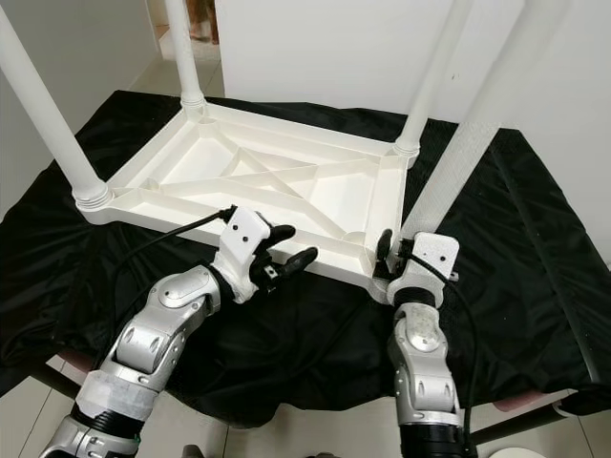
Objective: Building children table
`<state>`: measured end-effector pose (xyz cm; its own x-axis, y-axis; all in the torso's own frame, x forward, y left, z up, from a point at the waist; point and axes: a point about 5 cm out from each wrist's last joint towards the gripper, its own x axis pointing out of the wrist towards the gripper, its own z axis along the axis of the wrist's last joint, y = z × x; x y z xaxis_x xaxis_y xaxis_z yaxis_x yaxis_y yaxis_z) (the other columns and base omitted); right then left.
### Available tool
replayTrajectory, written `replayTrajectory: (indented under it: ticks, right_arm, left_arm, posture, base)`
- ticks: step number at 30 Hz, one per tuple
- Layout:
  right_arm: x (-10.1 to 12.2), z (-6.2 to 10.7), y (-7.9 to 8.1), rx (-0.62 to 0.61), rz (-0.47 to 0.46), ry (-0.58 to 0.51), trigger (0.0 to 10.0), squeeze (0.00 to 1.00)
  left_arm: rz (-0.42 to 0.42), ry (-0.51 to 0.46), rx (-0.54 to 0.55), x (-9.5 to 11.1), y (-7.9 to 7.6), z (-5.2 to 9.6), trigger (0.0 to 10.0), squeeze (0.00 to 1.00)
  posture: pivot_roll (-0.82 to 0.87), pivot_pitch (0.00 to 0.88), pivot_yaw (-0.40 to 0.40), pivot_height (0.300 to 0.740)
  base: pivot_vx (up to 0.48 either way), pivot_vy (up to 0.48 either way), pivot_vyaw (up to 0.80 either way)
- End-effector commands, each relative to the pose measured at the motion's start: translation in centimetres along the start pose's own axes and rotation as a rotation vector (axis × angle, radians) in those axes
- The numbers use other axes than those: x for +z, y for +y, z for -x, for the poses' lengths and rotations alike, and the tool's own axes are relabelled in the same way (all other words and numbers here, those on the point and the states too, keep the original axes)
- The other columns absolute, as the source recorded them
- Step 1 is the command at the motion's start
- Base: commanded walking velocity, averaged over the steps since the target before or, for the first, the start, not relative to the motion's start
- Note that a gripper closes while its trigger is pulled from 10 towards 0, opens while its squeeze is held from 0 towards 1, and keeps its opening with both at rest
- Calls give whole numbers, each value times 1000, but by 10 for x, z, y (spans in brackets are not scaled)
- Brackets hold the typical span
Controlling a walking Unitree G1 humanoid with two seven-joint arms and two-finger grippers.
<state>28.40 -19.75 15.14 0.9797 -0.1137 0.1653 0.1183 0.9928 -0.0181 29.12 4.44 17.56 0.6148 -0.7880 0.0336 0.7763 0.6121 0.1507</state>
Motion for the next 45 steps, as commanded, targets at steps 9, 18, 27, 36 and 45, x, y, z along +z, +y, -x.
replayTrajectory:
  ticks: [9, 18, 27, 36, 45]
  right_arm:
    - [1, -5, 0, 258, 30, -4, 10000, 0]
    - [8, -20, 4, 572, 92, 2, 10000, 0]
    - [-2, -18, -3, 736, 126, 87, 8588, 0]
    - [-8, -17, -6, 796, 70, 120, 0, 0]
    - [-12, -13, 2, 760, 13, 123, 0, 0]
  left_arm:
    - [-27, 8, 99, -2, 6, 4, 10000, 0]
    - [-27, 13, 60, -3, 1, 1, 10000, 0]
    - [-36, 50, -34, -11, -7, 5, 10000, 0]
    - [20, 115, -62, -29, -26, 8, 10000, 0]
    - [19, 121, 10, -25, -13, 6, 10000, 0]
  posture:
    - [-18, 24, -36, 740]
    - [-32, 14, -32, 740]
    - [-22, 6, -31, 740]
    - [-26, 28, -28, 740]
    - [-24, 49, -40, 740]
  base:
    - [0, 0, 0]
    - [0, 0, 0]
    - [0, 0, 0]
    - [0, 0, 0]
    - [0, 0, 0]
